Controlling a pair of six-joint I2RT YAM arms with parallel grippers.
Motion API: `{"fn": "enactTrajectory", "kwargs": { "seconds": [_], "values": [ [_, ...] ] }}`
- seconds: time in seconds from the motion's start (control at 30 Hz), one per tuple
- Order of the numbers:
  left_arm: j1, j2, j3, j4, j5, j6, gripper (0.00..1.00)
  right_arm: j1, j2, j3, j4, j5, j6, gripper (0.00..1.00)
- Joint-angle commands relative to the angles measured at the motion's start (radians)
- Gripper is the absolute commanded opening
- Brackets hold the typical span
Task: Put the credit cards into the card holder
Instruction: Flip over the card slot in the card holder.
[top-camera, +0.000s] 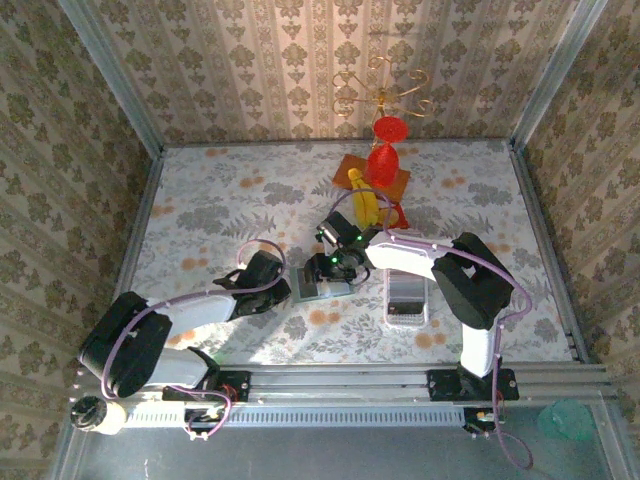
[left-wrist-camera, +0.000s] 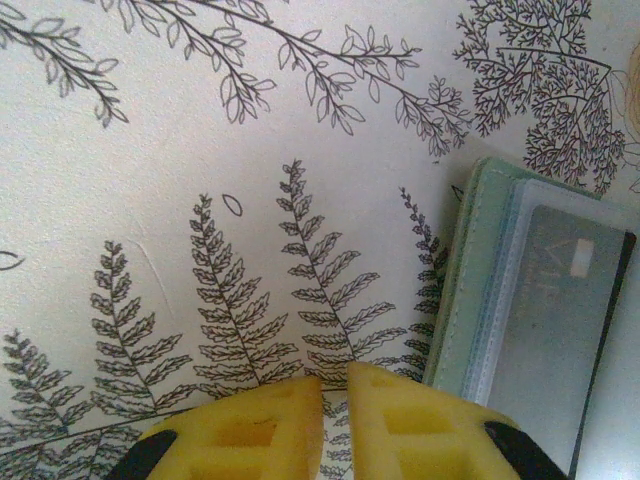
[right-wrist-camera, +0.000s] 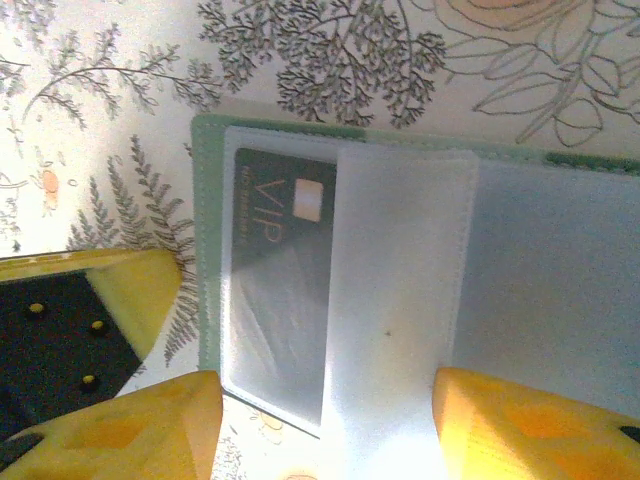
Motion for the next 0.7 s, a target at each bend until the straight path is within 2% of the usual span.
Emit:
{"fn": "enactTrajectory", "kwargs": {
  "seconds": [0.0, 0.43, 0.67],
  "values": [
    [-0.028, 0.087, -0.021, 0.176, 0.075, -0.027, 0.16, 0.001, -0.014, 0.012, 0.020, -0.046, 0.032, 0.58],
    [-0.022, 0.055, -0.065, 0.213, 0.054, -0.064, 0.13, 0.001, 0.020, 0.007, 0.116, -0.125, 0.098, 0.58],
    [-0.015, 0.006, -0.073, 0.168, 0.039, -0.058, 0.11, 0.002, 0.036, 0.009, 0.159, -0.164, 0.122, 0.57]
  ]
}}
